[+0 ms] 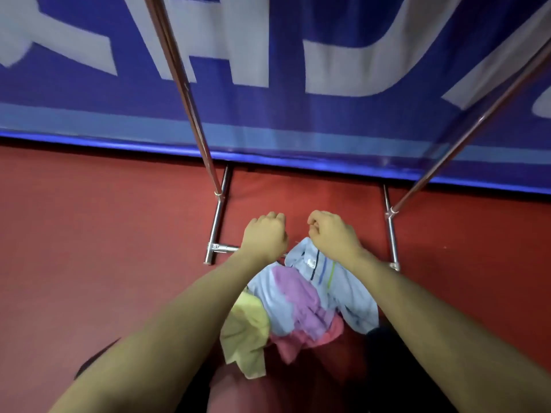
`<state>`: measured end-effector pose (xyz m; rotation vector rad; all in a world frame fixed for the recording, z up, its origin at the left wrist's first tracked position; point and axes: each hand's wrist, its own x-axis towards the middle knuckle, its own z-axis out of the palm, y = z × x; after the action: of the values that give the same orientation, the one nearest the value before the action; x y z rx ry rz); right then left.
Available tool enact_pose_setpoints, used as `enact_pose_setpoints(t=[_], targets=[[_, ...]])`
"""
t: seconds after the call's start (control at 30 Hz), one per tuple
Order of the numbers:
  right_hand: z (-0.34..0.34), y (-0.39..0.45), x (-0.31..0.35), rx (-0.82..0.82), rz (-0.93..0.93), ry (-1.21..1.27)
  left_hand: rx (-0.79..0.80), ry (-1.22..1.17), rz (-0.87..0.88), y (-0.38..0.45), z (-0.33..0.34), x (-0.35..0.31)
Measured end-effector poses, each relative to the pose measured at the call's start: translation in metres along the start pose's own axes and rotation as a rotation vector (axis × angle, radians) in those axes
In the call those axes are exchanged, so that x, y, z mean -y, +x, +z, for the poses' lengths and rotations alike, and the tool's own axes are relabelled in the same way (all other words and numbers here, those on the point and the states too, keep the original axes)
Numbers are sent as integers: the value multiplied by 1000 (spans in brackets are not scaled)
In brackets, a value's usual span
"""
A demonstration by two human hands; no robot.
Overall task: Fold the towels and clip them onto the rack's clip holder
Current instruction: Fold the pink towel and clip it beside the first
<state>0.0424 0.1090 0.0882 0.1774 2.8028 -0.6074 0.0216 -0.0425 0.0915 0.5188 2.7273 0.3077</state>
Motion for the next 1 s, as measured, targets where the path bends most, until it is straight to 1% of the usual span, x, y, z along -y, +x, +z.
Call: enact_pose_setpoints(t=[0.07, 0.2, 0.37, 0.43, 0.47, 0.53, 0.57, 0.6, 0.63, 0.7, 0.73, 0.83, 0.93, 1.0], targets=[[33, 13, -23, 65, 43, -2, 77, -4, 1, 18, 34, 6], [103, 32, -67, 140, 96, -11, 201, 1, 16, 48, 101, 15], [190, 37, -114, 302, 60, -29, 339, -16, 44, 71, 184, 25], [223, 34, -126, 308, 15, -34, 393, 13, 68, 74, 213, 30], [235, 32, -130, 338, -4, -48, 416, 29, 82, 73, 226, 33], [252, 31, -132, 396, -14, -155, 445, 58, 112, 71, 245, 37], [256, 31, -131, 388, -22, -227, 461, 64, 124, 70, 251, 39], [256, 33, -128, 346, -52, -289, 479, 64, 130, 68, 255, 40], [255, 33, -123, 302, -72, -297, 493, 62, 130, 67, 258, 40], [249, 31, -120, 209, -108, -182, 493, 52, 128, 64, 257, 41], [242, 29, -117, 235, -103, -91, 474, 39, 125, 63, 255, 42], [217, 30, -106, 144, -106, 90, 394, -54, 96, 61, 237, 40], [181, 28, -93, 72, -113, 110, 316, -136, 52, 59, 204, 33], [162, 24, -86, 4, -107, 136, 253, -136, 51, 58, 179, 29]])
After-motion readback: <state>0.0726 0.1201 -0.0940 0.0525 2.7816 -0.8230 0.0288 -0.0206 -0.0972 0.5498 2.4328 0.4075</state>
